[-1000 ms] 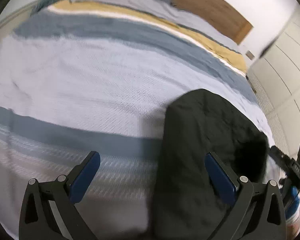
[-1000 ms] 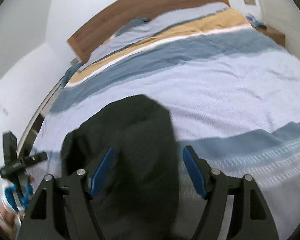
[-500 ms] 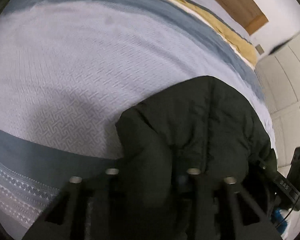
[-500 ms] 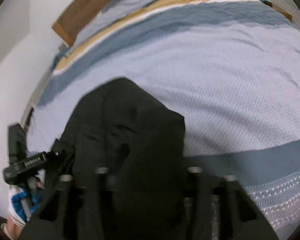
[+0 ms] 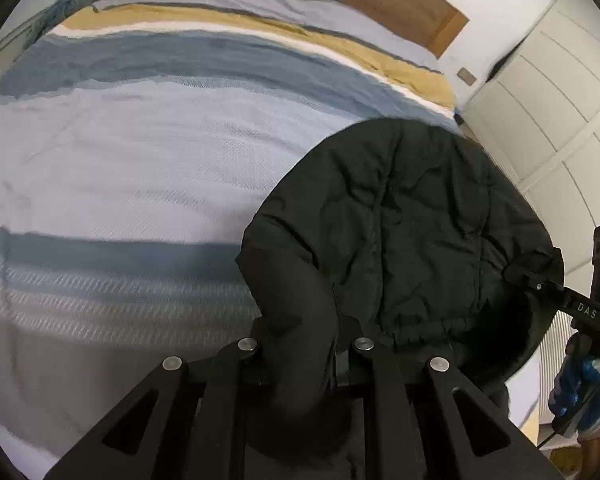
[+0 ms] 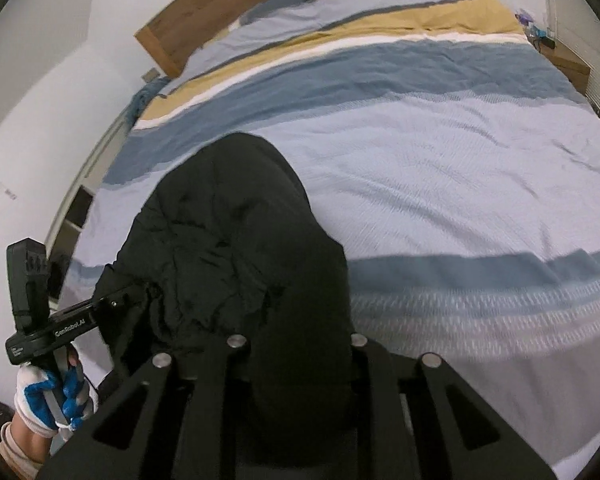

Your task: Fold large clothes

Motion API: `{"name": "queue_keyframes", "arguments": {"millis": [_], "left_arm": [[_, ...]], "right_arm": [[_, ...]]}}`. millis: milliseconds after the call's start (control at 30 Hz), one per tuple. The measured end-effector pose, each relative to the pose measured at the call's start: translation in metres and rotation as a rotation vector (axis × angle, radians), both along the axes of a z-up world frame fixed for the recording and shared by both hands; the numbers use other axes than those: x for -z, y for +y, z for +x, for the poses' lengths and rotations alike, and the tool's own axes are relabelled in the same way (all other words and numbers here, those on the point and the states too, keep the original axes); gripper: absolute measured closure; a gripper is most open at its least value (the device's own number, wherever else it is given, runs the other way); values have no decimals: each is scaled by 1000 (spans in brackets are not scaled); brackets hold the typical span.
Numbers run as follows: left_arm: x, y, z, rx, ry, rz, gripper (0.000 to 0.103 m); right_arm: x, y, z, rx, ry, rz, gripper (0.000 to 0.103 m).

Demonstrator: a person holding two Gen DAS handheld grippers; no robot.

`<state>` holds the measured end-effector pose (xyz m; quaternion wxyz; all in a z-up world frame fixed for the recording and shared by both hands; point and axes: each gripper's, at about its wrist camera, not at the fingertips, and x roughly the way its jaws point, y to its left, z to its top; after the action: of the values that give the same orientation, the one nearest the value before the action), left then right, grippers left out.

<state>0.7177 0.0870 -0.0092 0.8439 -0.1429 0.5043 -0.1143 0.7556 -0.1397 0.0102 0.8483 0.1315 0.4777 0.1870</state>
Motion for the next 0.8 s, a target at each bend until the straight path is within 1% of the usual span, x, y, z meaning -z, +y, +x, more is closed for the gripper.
{"name": "queue_keyframes", "arguments": {"millis": [100,133,233,300,367,467,533,600,633,700,767,800], "left_arm": [[-15,-4,-36,22,-36,37,88],[-16,-6,-40,26,-39,40,88],[-17,-2,-74,24,-53,46,88],[-10,0,-96,29,-59,61,88],[2,-1,-119,46,-60,80,88],[22,-6,-141,59,-49,85,88],[35,-6,-155,59,-34,76,88],[52,-10,-171,74,-10,87,88],[56,-12,-173,82,-2,94,89],[73,-20,-184,109,3,136,89],[84,-23,-190,110,14,152,89],[86,-21,-195,99,14,148,86]], "right_arm": [[-15,1,-37,-35,-44,17,87],[-17,1,-54,-48,-64,19,87],[-10,-3,-91,-72,-74,43,87],[2,-5,-113,-76,-61,55,87],[17,-6,-130,-79,-46,52,87],[40,-9,-152,-74,-25,54,87],[51,-15,-167,-64,-22,55,87],[60,-25,-178,-45,-22,55,86],[65,-29,-180,-36,-19,50,85],[79,-37,-183,-22,-5,37,81],[86,-36,-183,-24,3,28,79],[87,-35,-185,-24,-2,26,78]]}}
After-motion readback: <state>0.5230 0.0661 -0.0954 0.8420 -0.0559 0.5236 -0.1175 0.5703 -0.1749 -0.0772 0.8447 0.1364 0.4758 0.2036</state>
